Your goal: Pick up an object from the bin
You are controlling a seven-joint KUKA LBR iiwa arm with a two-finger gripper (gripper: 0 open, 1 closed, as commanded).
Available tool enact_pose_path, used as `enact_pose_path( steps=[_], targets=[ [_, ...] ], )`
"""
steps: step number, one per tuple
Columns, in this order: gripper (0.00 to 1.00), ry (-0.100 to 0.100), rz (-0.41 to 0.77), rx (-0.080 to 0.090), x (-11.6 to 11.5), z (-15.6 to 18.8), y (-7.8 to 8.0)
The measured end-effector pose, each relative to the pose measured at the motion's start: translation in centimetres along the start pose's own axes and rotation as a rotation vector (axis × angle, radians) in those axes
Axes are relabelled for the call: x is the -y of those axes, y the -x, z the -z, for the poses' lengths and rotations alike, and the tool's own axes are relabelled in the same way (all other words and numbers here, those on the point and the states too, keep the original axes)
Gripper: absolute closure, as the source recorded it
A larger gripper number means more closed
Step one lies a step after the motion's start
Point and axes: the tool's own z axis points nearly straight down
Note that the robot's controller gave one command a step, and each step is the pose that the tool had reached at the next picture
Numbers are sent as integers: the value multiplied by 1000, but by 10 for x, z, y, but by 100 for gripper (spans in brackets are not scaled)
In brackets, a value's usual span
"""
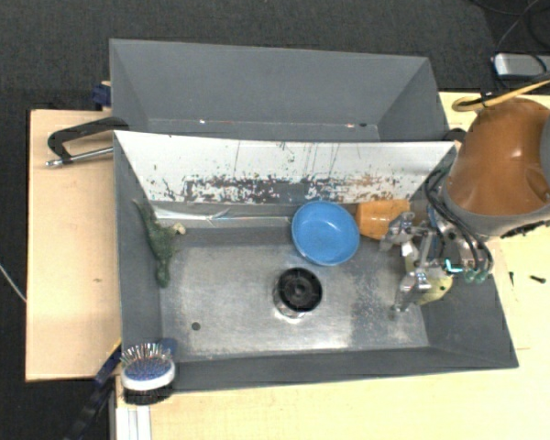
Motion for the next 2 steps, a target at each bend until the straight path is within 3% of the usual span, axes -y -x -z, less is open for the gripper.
enact_pose_path(
  steps=[1,2],
  targets=[
    [0,2,191,13,-93,-63,75],
    [100,0,186,-7,-89,-61,71]
  ],
)
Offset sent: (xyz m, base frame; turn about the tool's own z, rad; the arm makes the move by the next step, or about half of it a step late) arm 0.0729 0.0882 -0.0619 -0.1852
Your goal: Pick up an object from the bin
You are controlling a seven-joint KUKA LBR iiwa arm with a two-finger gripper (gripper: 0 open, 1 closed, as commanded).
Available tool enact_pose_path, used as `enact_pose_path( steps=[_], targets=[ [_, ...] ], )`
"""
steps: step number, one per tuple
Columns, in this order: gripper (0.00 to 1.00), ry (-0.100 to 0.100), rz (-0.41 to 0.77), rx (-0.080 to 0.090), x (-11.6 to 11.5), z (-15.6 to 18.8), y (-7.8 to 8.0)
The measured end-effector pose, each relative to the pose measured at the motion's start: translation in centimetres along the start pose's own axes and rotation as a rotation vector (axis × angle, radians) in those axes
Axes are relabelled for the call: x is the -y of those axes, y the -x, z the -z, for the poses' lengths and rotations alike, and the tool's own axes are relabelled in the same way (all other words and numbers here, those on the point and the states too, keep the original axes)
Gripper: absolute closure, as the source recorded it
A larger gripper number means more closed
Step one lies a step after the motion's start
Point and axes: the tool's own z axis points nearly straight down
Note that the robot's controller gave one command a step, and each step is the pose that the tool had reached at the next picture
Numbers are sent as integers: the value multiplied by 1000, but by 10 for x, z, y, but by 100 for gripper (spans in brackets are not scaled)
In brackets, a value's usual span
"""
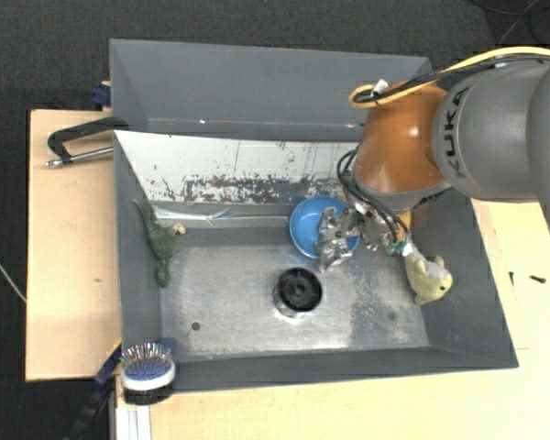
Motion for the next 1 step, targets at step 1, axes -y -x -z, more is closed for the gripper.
enact_pose_path(
  steps=[1],
  targets=[
    [100,-7,144,27,-4,121,-5]
  ],
)
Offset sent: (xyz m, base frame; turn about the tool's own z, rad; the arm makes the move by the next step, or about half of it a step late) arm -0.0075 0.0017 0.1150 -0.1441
